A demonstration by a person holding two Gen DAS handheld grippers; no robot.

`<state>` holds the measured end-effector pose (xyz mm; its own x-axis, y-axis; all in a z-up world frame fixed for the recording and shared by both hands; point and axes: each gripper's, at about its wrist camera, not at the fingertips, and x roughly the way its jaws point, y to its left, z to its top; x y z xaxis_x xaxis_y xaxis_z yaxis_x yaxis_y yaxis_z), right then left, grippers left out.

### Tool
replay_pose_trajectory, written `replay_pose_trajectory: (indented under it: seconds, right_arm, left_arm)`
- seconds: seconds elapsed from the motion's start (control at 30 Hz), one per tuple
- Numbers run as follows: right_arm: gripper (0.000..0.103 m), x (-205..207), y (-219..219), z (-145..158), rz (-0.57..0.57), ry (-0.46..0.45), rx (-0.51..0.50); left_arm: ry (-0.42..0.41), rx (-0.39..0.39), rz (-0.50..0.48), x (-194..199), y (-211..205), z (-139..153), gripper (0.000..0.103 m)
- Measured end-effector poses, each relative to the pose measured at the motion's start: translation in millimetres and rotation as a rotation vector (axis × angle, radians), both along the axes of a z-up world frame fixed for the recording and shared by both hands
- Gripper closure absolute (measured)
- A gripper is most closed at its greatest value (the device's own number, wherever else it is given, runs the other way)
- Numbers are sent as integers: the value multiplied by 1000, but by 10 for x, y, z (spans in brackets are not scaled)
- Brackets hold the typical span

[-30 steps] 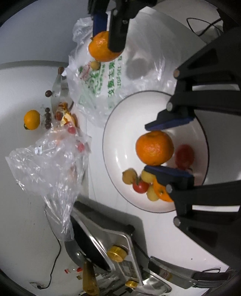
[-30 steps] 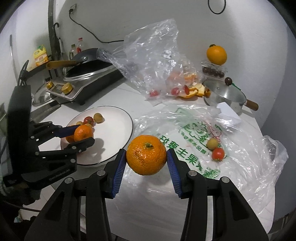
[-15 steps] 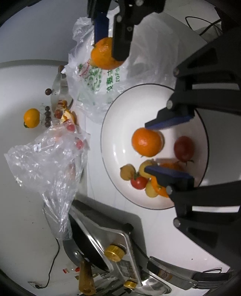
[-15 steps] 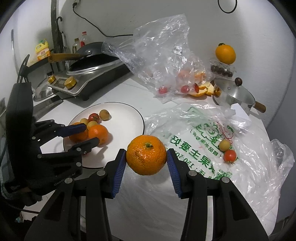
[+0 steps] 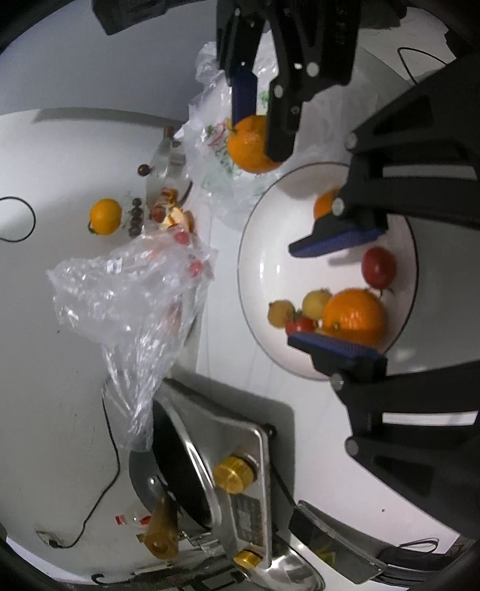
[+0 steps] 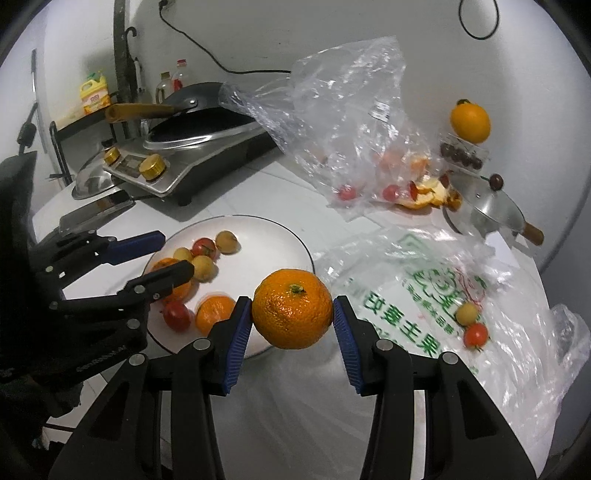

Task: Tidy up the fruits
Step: 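Lower the mandarin onto the plate and open the right gripper while the left releases its mandarin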

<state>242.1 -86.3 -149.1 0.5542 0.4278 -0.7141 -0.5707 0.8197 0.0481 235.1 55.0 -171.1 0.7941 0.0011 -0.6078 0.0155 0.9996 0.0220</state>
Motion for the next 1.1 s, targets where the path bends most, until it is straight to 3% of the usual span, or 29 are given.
replay_pose_trajectory:
  seconds: [0.4, 1.1]
  right_arm:
    - [56, 207, 325, -86, 36, 31, 9]
    - [56, 530, 854, -398, 102, 101, -12]
  left_arm:
    - [8, -40, 65, 43, 381, -43, 54]
    - [42, -79, 78, 219, 662, -188, 53]
